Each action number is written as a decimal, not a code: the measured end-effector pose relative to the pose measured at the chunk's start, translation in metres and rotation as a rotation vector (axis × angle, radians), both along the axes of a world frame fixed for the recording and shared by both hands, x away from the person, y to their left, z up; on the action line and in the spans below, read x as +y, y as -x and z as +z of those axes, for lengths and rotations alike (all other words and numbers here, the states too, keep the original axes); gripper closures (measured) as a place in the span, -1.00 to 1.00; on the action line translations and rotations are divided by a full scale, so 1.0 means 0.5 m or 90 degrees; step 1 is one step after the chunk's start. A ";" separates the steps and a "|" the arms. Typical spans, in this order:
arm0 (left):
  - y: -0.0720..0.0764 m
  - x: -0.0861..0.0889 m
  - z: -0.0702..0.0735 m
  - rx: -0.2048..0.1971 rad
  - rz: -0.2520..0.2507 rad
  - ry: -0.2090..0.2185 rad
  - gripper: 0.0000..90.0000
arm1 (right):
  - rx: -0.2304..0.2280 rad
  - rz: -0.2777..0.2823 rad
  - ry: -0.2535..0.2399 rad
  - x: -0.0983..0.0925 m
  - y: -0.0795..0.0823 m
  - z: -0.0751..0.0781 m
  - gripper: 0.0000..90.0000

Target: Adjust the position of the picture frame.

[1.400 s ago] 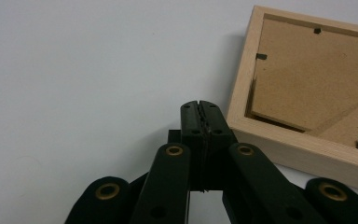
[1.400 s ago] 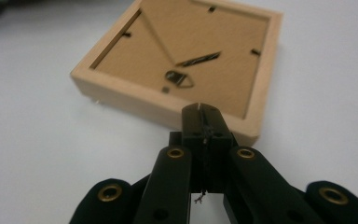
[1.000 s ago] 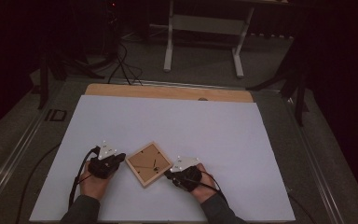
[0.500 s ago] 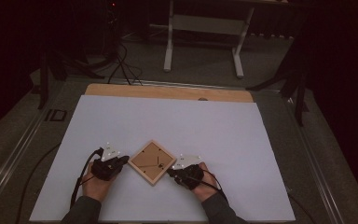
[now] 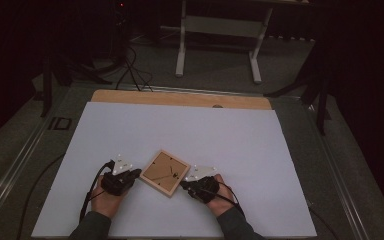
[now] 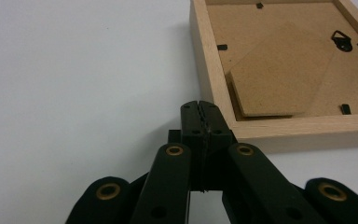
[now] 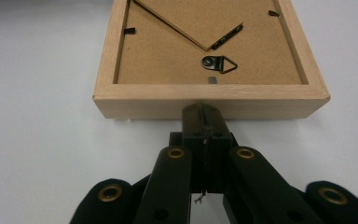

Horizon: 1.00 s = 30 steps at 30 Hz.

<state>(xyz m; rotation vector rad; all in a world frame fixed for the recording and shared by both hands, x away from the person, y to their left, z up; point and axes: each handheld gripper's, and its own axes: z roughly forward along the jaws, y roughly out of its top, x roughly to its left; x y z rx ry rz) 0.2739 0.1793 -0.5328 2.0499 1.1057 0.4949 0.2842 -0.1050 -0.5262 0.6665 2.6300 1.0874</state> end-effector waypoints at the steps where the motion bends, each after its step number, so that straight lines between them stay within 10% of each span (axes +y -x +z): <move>1: 0.001 -0.001 0.000 0.000 0.000 0.000 1.00 | 0.001 -0.001 0.001 0.000 0.001 0.001 0.99; 30: 0.017 -0.047 0.000 0.008 -0.037 0.021 1.00 | 0.025 -0.078 -0.011 -0.044 -0.003 0.005 0.99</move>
